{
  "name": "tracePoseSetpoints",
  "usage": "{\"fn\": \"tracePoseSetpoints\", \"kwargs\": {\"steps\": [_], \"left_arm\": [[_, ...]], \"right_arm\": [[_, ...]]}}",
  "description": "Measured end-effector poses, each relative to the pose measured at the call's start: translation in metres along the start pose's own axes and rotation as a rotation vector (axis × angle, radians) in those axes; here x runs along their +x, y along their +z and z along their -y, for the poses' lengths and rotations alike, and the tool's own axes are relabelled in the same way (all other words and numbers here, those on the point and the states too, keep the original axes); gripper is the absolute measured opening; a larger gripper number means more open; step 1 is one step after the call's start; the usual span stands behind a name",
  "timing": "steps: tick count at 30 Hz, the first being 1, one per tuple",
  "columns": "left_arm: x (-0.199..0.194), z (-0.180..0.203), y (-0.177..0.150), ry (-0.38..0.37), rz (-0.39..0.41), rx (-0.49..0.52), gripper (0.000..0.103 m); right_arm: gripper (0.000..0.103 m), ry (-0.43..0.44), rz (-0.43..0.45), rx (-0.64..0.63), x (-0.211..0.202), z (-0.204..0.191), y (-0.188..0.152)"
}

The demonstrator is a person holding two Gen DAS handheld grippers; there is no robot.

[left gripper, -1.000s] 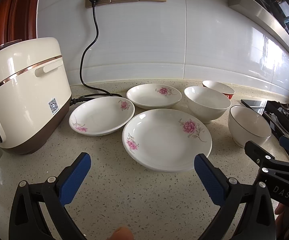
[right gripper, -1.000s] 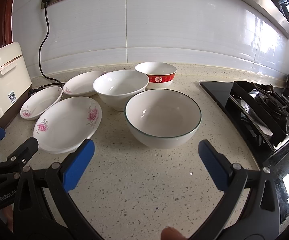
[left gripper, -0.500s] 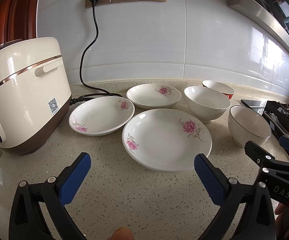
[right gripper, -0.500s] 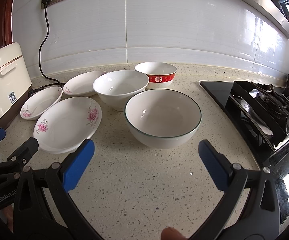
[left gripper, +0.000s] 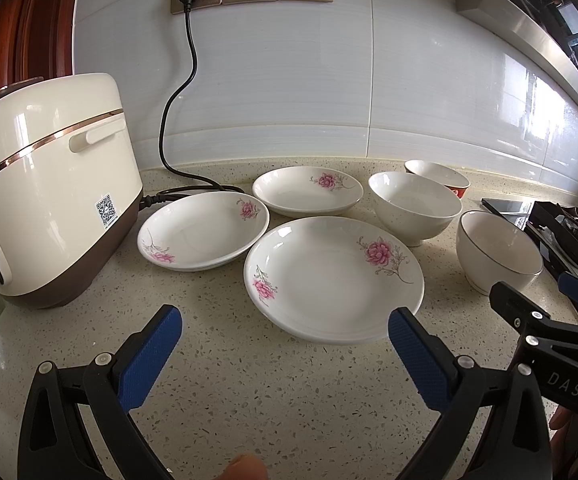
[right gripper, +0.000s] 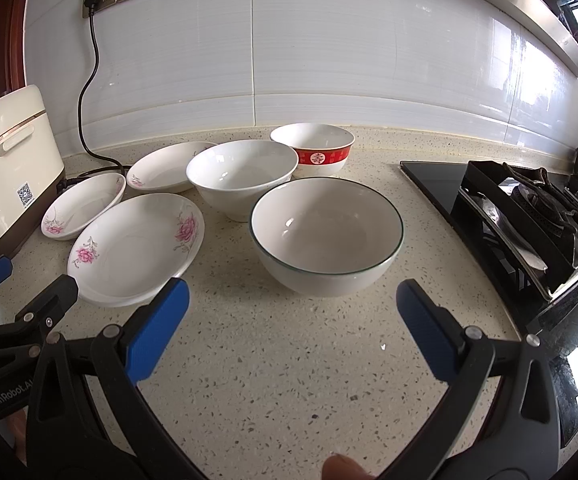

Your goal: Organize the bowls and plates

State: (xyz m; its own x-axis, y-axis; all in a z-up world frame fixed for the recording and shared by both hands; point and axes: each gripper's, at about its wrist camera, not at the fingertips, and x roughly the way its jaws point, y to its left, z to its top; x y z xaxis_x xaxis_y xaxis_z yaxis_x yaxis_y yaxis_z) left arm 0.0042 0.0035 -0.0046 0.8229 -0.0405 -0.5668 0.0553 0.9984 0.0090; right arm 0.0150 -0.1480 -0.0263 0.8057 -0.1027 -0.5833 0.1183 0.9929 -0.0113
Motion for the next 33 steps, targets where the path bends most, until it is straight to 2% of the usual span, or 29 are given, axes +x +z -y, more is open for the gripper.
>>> {"fn": "tracePoseSetpoints", "kwargs": {"steps": [33], "left_arm": [[0.0006, -0.0003, -0.0002, -0.003, -0.004, -0.003, 0.103]], "right_arm": [[0.103, 0.003, -0.006, 0.007, 0.0015, 0.0006, -0.0006]]}}
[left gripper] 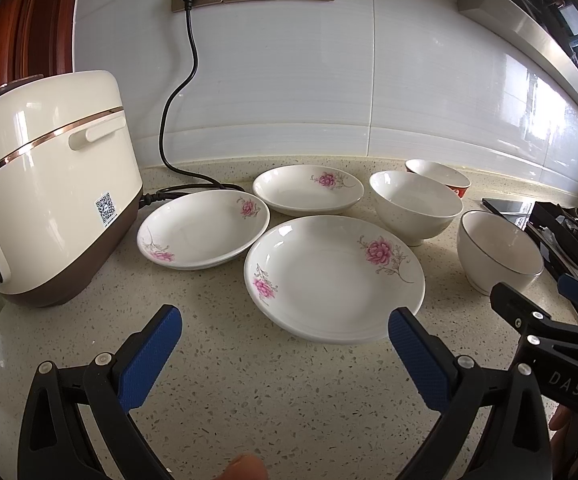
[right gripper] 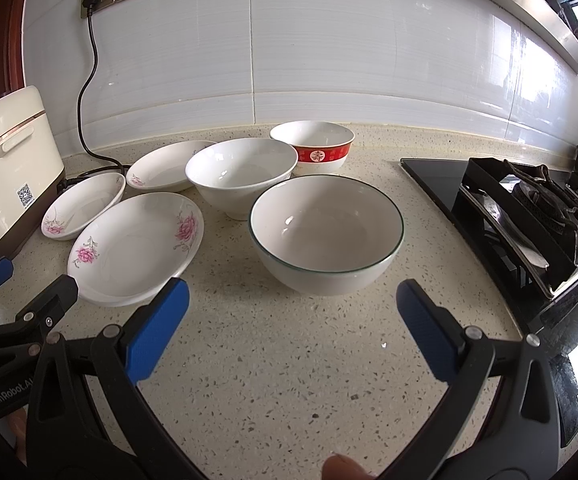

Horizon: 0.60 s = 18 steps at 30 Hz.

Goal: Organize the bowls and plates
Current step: 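Move the right tool to the large pink-flower plate and grip its rim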

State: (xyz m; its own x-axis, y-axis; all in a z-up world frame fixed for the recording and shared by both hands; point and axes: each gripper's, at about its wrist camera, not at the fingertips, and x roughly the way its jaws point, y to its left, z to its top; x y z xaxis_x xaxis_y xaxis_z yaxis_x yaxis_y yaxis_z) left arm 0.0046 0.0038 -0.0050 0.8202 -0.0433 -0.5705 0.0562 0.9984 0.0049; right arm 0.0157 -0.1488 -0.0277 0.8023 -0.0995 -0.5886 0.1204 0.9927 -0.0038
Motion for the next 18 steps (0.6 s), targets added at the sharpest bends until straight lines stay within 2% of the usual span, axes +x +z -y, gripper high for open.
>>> {"fn": "tracePoseSetpoints", "kwargs": {"steps": [6, 10, 13, 16, 18], "left_arm": [[0.004, -0.009, -0.002, -0.065, -0.021, -0.052, 0.103], [0.009, -0.034, -0.002, -0.169, -0.051, -0.177, 0.103], [0.013, -0.048, 0.003, -0.265, -0.072, -0.239, 0.103], [0.023, -0.065, 0.010, -0.338, -0.130, -0.307, 0.097], [0.034, -0.073, 0.016, -0.387, -0.185, -0.345, 0.083]], "right_arm": [[0.103, 0.031, -0.016, 0.012, 0.002, 0.002, -0.001], [0.103, 0.129, -0.053, 0.028, 0.007, 0.003, 0.000], [0.103, 0.243, -0.094, 0.136, 0.008, 0.009, 0.004], [0.103, 0.337, -0.144, 0.179, 0.010, 0.003, 0.012], [0.103, 0.385, -0.178, 0.217, 0.012, -0.002, 0.019]]}}
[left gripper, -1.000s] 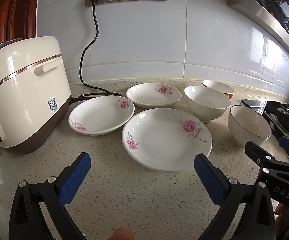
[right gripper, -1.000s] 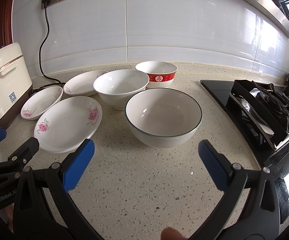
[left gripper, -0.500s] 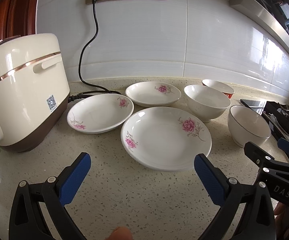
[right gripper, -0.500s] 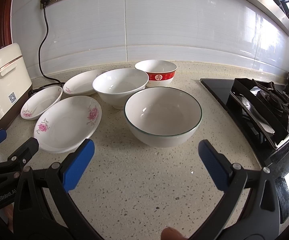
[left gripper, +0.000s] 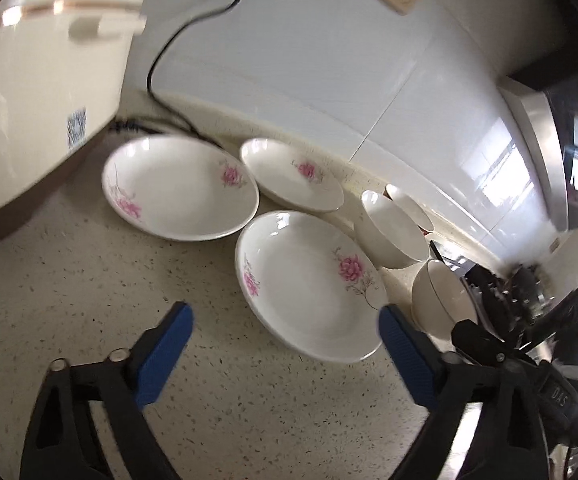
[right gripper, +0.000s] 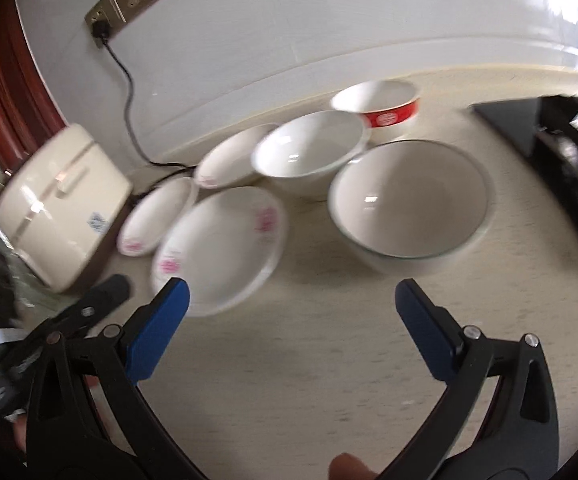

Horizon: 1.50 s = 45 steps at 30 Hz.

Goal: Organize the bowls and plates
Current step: 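Move the right tool to the large pink-flower plate and grip its rim, then lift the gripped plate with the right tool and carry it beside the rice cooker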

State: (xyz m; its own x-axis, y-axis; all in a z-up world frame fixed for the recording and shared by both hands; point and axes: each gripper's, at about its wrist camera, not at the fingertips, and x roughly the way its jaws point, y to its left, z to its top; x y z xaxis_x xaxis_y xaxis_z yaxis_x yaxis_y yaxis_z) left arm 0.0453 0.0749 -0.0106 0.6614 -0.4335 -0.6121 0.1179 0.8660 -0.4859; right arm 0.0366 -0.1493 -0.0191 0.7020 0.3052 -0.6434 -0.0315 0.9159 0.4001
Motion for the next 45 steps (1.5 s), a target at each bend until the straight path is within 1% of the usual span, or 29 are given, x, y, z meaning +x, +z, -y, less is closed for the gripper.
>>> {"fn": "tracePoseSetpoints", "kwargs": {"steps": [1, 2, 3, 5, 6, 7, 8, 10, 11, 12, 14, 18, 19, 21, 22, 24, 26, 27, 29, 32, 35, 39, 41, 45], "left_arm": [[0.004, -0.004, 0.004, -0.033, -0.025, -0.018, 0.079], [0.011, -0.009, 0.008, -0.061, -0.068, -0.046, 0.073], [0.016, -0.012, 0.011, -0.063, -0.096, -0.062, 0.060], [0.026, -0.018, 0.015, -0.088, -0.139, -0.084, 0.049], [0.030, -0.020, 0.017, -0.094, -0.157, -0.096, 0.047], [0.034, -0.022, 0.018, -0.098, -0.169, -0.105, 0.046], [0.037, -0.022, 0.019, -0.101, -0.180, -0.109, 0.043], [0.043, -0.024, 0.022, -0.089, -0.190, -0.107, 0.041], [0.043, -0.026, 0.023, -0.079, -0.194, -0.110, 0.039], [0.044, -0.027, 0.023, -0.079, -0.196, -0.117, 0.038], [0.051, -0.031, 0.024, -0.086, -0.214, -0.130, 0.038], [0.052, -0.037, 0.030, -0.101, -0.231, -0.141, 0.038], [0.055, -0.035, 0.031, -0.108, -0.232, -0.143, 0.036], [0.057, -0.036, 0.033, -0.098, -0.237, -0.136, 0.030], [0.058, -0.037, 0.033, -0.096, -0.239, -0.133, 0.028], [0.062, -0.040, 0.033, -0.098, -0.250, -0.139, 0.017], [0.064, -0.044, 0.032, -0.096, -0.257, -0.142, 0.011], [0.065, -0.046, 0.032, -0.103, -0.252, -0.148, 0.011], [0.063, -0.046, 0.033, -0.087, -0.243, -0.133, 0.011], [0.059, -0.042, 0.029, -0.059, -0.241, -0.113, 0.010], [0.048, -0.037, 0.021, -0.039, -0.259, -0.078, 0.010], [0.018, -0.043, 0.004, -0.037, -0.231, -0.063, 0.010], [0.000, -0.050, -0.006, -0.038, -0.214, -0.066, 0.010], [-0.040, -0.070, -0.026, -0.022, -0.194, -0.110, 0.010]], "right_arm": [[0.101, 0.020, -0.010, 0.021, 0.002, -0.001, 0.003], [0.097, 0.048, -0.022, 0.044, 0.005, -0.001, 0.007], [0.095, 0.069, -0.042, 0.073, 0.009, -0.001, 0.010], [0.076, 0.092, -0.099, 0.126, 0.022, 0.000, 0.015], [0.073, 0.096, -0.128, 0.139, 0.029, -0.001, 0.016], [0.064, 0.102, -0.155, 0.147, 0.036, -0.003, 0.017], [0.056, 0.110, -0.177, 0.147, 0.043, -0.005, 0.017], [0.049, 0.113, -0.211, 0.156, 0.056, -0.009, 0.018], [0.049, 0.114, -0.219, 0.160, 0.062, -0.011, 0.019], [0.048, 0.088, -0.203, 0.151, 0.063, -0.013, 0.020], [0.048, 0.077, -0.200, 0.146, 0.066, -0.013, 0.023], [0.048, 0.011, -0.206, 0.141, 0.072, -0.009, 0.024], [0.048, -0.003, -0.208, 0.140, 0.074, -0.007, 0.024], [0.047, -0.002, -0.218, 0.142, 0.081, -0.006, 0.024], [0.046, 0.001, -0.226, 0.146, 0.085, -0.005, 0.024], [0.042, -0.002, -0.231, 0.148, 0.093, -0.005, 0.025], [0.038, -0.001, -0.232, 0.157, 0.101, -0.002, 0.027], [0.036, 0.005, -0.235, 0.163, 0.104, 0.000, 0.027], [0.024, 0.009, -0.234, 0.163, 0.110, 0.000, 0.028], [0.018, 0.023, -0.254, 0.144, 0.104, 0.000, 0.025], [0.017, 0.018, -0.249, 0.123, 0.091, -0.001, 0.017], [0.017, 0.037, -0.244, 0.086, 0.075, -0.016, -0.001], [0.017, 0.056, -0.238, 0.066, 0.064, -0.025, -0.010], [0.017, 0.086, -0.246, 0.040, 0.048, -0.048, -0.031]]}}
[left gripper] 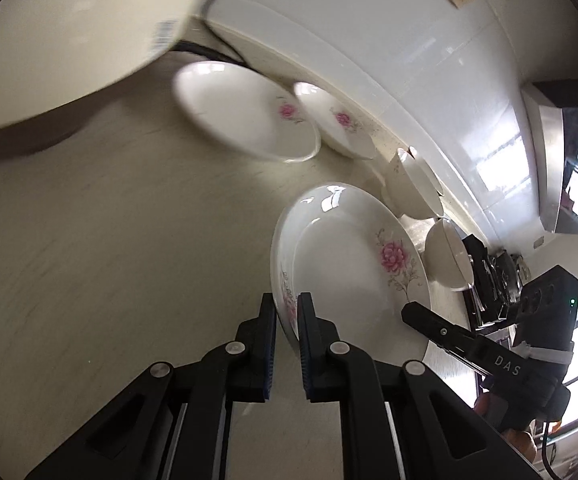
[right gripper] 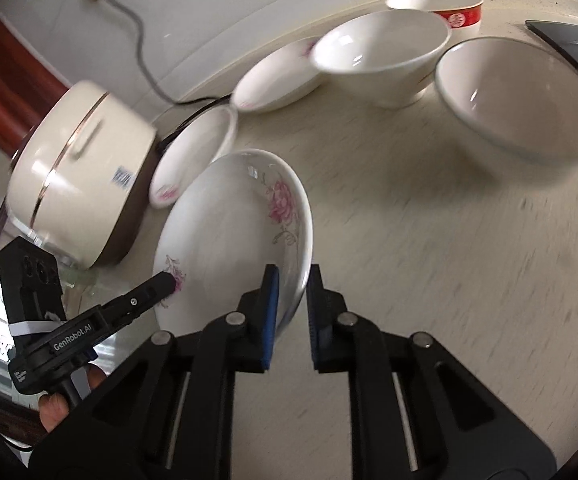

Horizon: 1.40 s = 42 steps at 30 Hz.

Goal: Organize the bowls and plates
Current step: 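Lift the gripped plate with the right tool and carry it beside the rice cooker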

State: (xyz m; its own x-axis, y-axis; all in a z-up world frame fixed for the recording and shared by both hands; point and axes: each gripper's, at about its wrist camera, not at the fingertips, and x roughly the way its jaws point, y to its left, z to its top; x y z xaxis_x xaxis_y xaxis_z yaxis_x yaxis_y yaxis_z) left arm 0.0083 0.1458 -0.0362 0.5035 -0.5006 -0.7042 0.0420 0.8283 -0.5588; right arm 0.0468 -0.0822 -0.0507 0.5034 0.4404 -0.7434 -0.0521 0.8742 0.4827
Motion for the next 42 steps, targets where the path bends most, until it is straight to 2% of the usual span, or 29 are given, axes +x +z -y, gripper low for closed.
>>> {"fn": "tracePoseSetpoints", "kwargs": {"steps": [4, 7, 15, 28, 38, 40, 42], "left_arm": [[-0.031, -0.023, -0.015, 0.007, 0.021, -0.061, 0.010], [-0.055, -0.035, -0.023, 0.045, 0.058, -0.066, 0.010], [-0.098, -0.080, -0.031, 0.116, 0.093, -0.137, 0.010], [-0.108, -0.116, -0.033, 0.149, 0.117, -0.211, 0.010], [-0.115, -0.130, -0.036, 0.142, 0.124, -0.222, 0.010], [-0.116, -0.130, -0.035, 0.151, 0.125, -0.224, 0.013], [-0.118, -0.130, -0.035, 0.181, 0.136, -0.216, 0.022]], "right_arm": [[0.017, 0.028, -0.031, -0.036, 0.005, -0.029, -0.022], [0.017, 0.061, -0.054, -0.061, 0.015, -0.050, -0.037], [0.017, 0.108, -0.124, -0.123, 0.047, -0.102, -0.054], [0.017, 0.114, -0.189, -0.193, 0.073, -0.140, -0.067], [0.017, 0.113, -0.195, -0.230, 0.076, -0.147, -0.063], [0.019, 0.114, -0.195, -0.239, 0.076, -0.148, -0.063], [0.019, 0.112, -0.191, -0.240, 0.076, -0.149, -0.063]]}}
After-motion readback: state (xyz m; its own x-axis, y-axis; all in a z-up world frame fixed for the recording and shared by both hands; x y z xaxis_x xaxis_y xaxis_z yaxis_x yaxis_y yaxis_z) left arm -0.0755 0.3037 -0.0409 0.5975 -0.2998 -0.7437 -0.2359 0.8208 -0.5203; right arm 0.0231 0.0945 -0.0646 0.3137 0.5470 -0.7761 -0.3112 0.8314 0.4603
